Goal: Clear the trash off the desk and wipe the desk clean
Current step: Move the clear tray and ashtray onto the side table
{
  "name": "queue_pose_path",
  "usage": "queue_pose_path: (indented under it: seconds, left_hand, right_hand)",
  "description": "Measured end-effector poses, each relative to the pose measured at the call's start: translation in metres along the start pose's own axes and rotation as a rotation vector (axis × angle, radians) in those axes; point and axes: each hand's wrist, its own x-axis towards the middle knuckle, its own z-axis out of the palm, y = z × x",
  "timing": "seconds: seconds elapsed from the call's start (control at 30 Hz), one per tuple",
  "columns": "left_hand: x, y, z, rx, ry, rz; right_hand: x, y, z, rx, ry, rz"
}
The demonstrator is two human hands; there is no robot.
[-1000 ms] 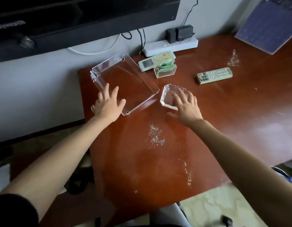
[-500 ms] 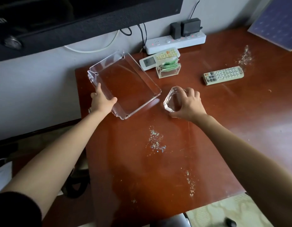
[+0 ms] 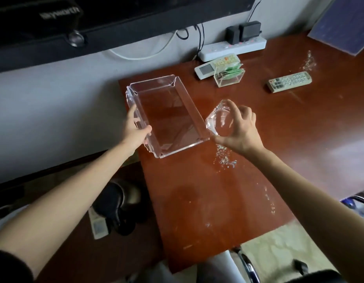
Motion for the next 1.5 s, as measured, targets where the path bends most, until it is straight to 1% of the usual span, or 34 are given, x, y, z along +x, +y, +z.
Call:
queue_pose_path:
  seconds: [0.1, 0.3, 0.5, 0.67, 0.77, 0.9, 1.0, 1.13, 1.23, 1.37, 1.5]
  left_hand:
    - [-0.015, -0.017, -0.034, 0.058, -0.034, -0.001]
    - [-0.033, -0.049, -0.093, 0.143, -0.109, -0.001]
    - [-0.048, -0.082, -0.146, -0.014, -0.159, 0.02]
    - [-0.067, -0.124, -0.215, -0.119, -0.143, 0.007]
    - [-0.081, -0.148, -0.265, -0.161, -0.102, 0.022]
    - [-0.099, -0.18, -0.328, -0.163, -0.062, -0.007]
    - [-0.11, -0.207, -0.362, -0.159, -0.037, -0.025]
    - [-0.111, -0.256, -0.39, -0.118, 0.005, -0.035]
    - [-0.104, -0.297, -0.405, -0.082, -0.009, -0.062]
    - [-0.084, -0.355, -0.415, -0.072, -0.055, -0.078]
    - [-0.061, -0.405, -0.405, -0.072, -0.072, -0.105]
  right_hand:
    - [-0.024, -0.025, 0.017, 0.013, -0.005, 0.015]
    - [-0.066, -0.073, 0.054, -0.013, -0.071, -0.06]
    - [-0.1, -0.121, 0.086, 0.012, -0.067, -0.131]
    - [-0.135, -0.169, 0.117, 0.031, -0.041, -0.154]
    - [-0.156, -0.201, 0.139, 0.05, -0.032, -0.181]
    - [-0.177, -0.241, 0.168, 0.058, -0.113, -0.248]
    - [-0.184, -0.263, 0.192, 0.063, -0.201, -0.29]
    - [-0.191, -0.284, 0.226, 0.057, -0.28, -0.336]
    - [-0.194, -0.294, 0.262, 0.033, -0.316, -0.35]
    - [-0.195, -0.298, 0.333, -0.023, -0.318, -0.395]
    - [-0.194, -0.297, 0.409, -0.025, -0.376, -0.384]
